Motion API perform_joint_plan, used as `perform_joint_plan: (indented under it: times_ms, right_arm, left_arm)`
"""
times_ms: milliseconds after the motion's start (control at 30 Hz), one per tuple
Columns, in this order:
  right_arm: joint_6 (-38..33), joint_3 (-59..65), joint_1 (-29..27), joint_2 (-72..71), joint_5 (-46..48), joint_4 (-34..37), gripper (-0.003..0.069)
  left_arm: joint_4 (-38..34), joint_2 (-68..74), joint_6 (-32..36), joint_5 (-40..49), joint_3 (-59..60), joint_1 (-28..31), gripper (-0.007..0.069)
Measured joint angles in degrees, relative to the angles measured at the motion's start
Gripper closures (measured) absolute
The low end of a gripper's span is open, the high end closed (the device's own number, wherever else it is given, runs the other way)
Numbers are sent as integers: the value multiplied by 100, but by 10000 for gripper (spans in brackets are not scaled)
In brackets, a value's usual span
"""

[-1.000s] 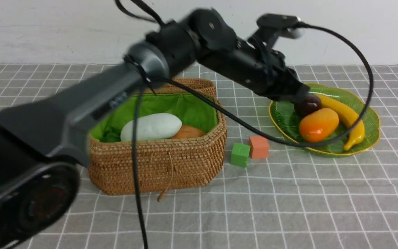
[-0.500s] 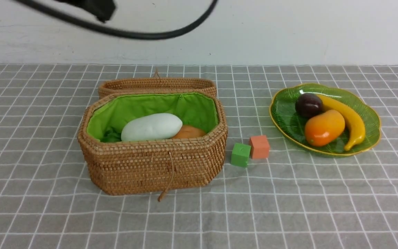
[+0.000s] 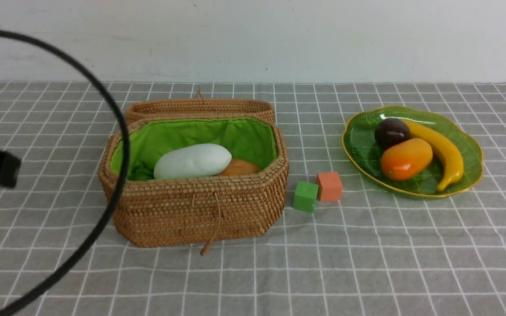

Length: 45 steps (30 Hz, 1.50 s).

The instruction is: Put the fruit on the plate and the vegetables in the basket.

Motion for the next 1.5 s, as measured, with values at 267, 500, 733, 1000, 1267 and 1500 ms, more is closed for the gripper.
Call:
perform_joint_plan:
  times_ms: [267, 500, 733, 1000, 1267, 1500]
  right_arm:
    - [0, 0, 0, 0, 0, 0, 419]
    - [0, 0, 0, 0, 0, 0, 419]
    - [0, 0, 0, 0, 0, 0, 419]
    - [0, 0, 0, 0, 0, 0, 419]
    - [4, 0, 0, 0, 0, 0, 419]
    - [4, 0, 0, 0, 5, 0, 419]
  left_arm:
    - [64, -1782, 46, 0, 270, 0, 636]
    - [104, -2837, 535, -17, 292, 0, 622]
    - [706, -3322, 547, -2068, 1403, 0, 609]
    - [965, -4973, 79, -3277, 3956, 238, 603]
    - [520, -5831, -207, -4385, 5834, 992, 596]
    - [-191, -5831, 18, -5577, 6868, 1387, 596]
